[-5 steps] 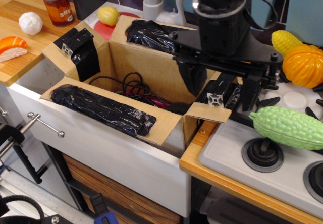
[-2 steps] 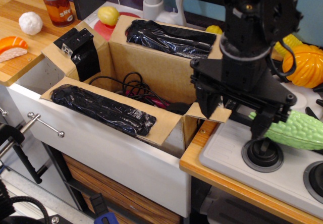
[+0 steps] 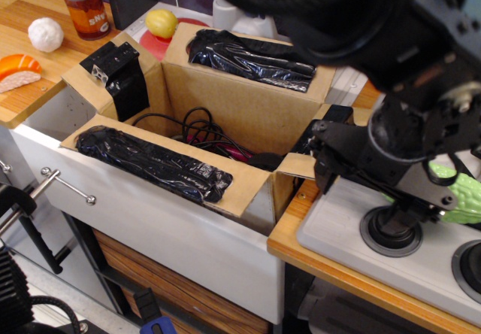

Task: Close small4fbox flaps

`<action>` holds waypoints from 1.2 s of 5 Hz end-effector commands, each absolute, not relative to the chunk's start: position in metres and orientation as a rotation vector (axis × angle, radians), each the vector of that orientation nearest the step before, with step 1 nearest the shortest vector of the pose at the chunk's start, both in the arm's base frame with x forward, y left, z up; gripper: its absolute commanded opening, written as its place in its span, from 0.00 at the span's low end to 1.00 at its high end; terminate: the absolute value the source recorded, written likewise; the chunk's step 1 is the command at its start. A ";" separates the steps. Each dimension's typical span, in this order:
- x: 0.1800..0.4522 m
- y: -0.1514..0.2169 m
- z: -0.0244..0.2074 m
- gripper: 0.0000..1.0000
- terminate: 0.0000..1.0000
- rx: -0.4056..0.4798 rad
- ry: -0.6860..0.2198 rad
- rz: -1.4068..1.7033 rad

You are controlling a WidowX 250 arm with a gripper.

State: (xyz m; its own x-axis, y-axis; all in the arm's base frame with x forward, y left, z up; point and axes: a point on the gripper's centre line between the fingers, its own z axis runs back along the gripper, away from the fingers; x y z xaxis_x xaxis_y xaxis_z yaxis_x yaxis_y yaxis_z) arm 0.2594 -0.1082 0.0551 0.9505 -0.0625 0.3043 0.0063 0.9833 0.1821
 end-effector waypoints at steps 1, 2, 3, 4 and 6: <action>0.274 -0.098 0.057 1.00 0.00 0.152 -0.335 -0.018; 0.277 -0.088 0.056 1.00 0.00 0.159 -0.336 -0.031; 0.277 -0.080 0.056 1.00 0.00 0.178 -0.346 -0.034; 0.273 -0.067 0.059 1.00 0.00 0.211 -0.341 -0.026; 0.271 -0.051 0.080 0.00 0.00 0.289 -0.336 -0.046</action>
